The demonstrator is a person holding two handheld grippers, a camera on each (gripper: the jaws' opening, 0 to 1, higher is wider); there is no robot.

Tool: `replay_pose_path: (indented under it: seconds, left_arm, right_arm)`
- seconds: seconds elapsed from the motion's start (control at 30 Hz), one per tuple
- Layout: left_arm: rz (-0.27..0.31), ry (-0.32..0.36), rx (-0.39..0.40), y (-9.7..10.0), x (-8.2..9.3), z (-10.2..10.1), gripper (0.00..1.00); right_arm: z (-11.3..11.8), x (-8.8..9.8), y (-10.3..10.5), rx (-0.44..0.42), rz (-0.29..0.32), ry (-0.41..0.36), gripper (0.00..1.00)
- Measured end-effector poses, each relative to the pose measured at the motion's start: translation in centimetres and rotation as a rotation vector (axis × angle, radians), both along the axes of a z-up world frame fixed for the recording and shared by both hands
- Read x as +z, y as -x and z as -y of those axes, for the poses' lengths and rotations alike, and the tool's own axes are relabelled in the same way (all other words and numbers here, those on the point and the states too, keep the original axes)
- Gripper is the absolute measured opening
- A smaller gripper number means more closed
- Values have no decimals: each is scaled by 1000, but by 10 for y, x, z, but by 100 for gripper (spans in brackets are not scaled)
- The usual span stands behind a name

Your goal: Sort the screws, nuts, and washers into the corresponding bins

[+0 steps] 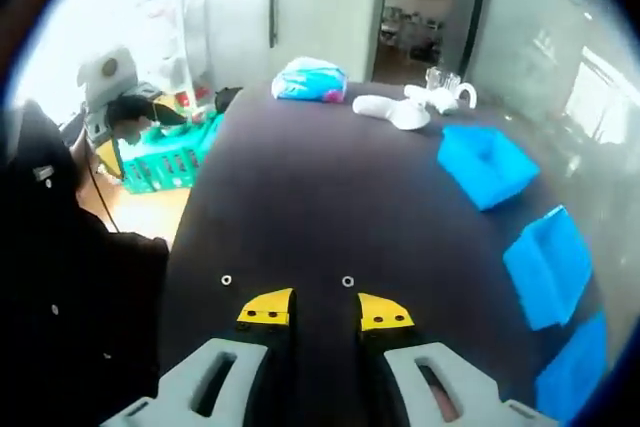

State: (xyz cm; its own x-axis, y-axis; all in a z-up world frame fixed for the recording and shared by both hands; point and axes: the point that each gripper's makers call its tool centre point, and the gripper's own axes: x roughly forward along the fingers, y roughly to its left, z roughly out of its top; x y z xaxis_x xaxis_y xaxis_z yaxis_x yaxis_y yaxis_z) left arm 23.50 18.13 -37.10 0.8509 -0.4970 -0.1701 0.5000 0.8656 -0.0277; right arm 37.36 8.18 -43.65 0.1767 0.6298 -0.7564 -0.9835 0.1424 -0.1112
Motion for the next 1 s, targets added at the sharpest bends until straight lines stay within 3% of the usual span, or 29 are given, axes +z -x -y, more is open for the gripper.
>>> replay_pose_path:
  seconds: [0.27,1.0]
  left_arm:
    - [-1,11,-1,0,0,2,44]
    - [-17,18,14,-2,-6,-5,44]
  right_arm:
    - [-9,-15,-10,20,-19,53,17]
    - [-14,-30,-24,9,-55,68,8]
